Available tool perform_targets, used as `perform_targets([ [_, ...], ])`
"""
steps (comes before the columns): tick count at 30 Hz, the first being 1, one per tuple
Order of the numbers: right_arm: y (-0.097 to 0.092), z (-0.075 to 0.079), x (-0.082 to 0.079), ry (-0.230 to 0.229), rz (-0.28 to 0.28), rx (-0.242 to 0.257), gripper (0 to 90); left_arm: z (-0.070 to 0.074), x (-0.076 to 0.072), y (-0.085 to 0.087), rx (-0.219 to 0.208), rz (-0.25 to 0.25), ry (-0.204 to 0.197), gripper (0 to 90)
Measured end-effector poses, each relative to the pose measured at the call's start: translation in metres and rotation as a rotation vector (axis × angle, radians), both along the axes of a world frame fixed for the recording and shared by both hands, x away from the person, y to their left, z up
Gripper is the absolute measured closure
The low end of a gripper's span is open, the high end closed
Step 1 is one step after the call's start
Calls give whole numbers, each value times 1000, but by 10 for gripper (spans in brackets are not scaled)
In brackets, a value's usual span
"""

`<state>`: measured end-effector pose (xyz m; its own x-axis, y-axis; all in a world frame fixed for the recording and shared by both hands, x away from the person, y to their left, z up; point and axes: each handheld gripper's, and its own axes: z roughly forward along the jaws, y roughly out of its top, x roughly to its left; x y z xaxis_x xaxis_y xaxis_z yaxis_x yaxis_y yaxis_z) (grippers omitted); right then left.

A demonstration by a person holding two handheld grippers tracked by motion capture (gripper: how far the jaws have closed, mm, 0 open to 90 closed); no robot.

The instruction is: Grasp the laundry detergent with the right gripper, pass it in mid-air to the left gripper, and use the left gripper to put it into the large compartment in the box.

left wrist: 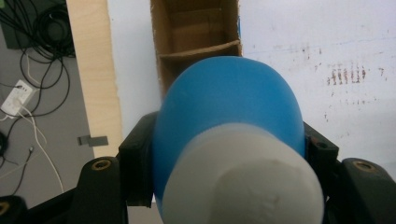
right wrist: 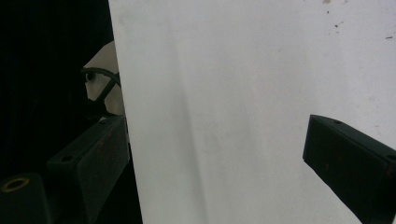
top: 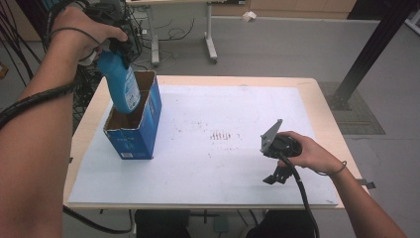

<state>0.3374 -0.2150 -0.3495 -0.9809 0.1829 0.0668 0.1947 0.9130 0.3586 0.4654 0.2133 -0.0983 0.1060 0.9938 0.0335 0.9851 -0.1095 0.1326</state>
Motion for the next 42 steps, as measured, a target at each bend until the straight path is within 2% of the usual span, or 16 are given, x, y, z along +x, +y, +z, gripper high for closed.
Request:
perform_targets([
  [9, 0, 0, 0, -3, -3, 2, 68, -19, 1, 8, 1, 18, 11, 374],
  [17, 1, -1, 0, -4, 1, 5, 67, -32, 1, 9, -7, 10, 17, 375],
  [27, 2, -2, -1, -3, 1, 2, 67, -58, 2, 8, -15, 7, 30, 375],
  [35, 1, -4, -2, 2, -5, 5, 66, -69, 2, 10, -22, 7, 25, 375],
  [42, 3, -4, -2, -2, -3, 3, 65, -82, 3, 10, -19, 7, 41, 375],
])
